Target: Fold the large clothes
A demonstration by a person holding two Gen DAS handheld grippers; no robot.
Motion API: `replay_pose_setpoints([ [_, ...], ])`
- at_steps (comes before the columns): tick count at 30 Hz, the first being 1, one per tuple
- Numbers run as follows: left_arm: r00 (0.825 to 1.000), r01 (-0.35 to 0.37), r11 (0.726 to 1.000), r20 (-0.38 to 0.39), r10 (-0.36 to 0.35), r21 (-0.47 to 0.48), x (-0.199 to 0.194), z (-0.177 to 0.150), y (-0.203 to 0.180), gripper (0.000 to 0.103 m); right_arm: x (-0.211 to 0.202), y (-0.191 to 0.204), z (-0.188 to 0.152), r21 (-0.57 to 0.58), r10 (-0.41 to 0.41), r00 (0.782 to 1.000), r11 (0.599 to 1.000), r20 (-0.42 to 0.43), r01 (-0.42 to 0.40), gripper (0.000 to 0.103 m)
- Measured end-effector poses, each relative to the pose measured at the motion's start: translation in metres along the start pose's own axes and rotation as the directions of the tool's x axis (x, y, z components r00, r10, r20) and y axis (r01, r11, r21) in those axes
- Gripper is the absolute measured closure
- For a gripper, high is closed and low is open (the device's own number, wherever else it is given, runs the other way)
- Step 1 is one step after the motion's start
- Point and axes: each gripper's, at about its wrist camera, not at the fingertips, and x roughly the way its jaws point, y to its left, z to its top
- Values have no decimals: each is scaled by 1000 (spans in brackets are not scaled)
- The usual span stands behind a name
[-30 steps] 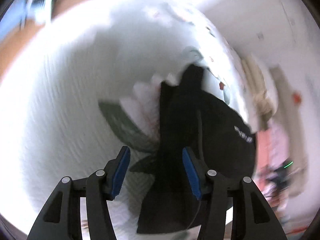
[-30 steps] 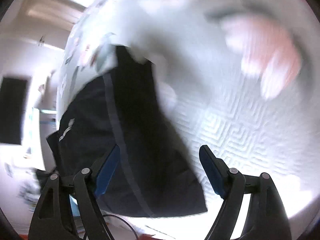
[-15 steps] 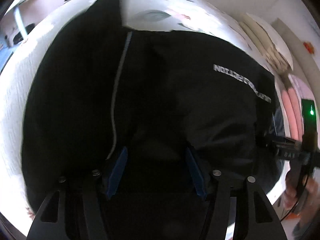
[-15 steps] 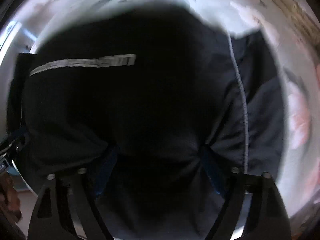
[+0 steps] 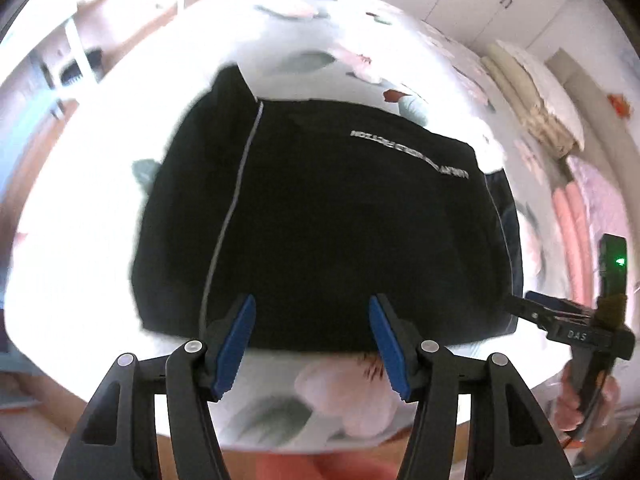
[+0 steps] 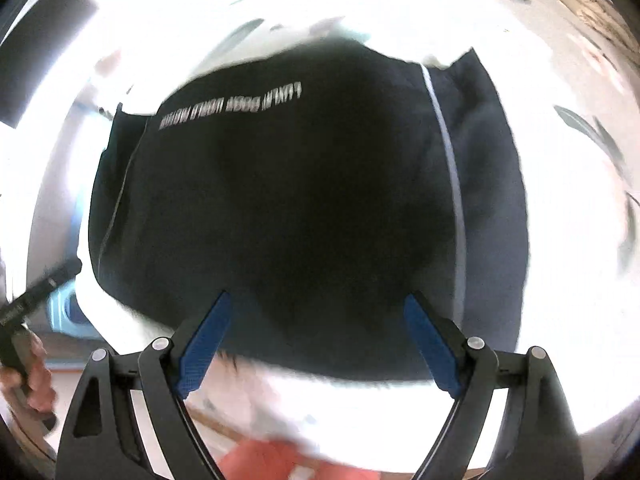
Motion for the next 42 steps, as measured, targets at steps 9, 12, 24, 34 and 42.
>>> replay_pose_setpoints([
  [9, 972, -112, 993, 204, 117, -40, -147, -26, -65, 41, -118, 11, -36, -34, -78, 996, 996, 49, 80, 13],
  [12, 972, -29, 995, 228, 50, -97, -180, -31, -91, 38, -151, 23, -37, 12, -133, 987, 991, 84, 133, 12],
  [24, 946, -148, 989, 289, 146, -15, -229, -56, -178, 38, -255, 26, -49, 42, -274, 923, 961, 269, 273, 11],
  [34, 898, -216, 976, 392, 200, -2, -309, -39, -212, 33, -367, 54, -26, 12, -230, 830, 966, 508, 260, 5],
  [42, 918, -186, 982, 363, 161, 33, -312, -10, -205, 33, -362, 80, -9, -16, -196, 857, 973, 476, 231, 5],
])
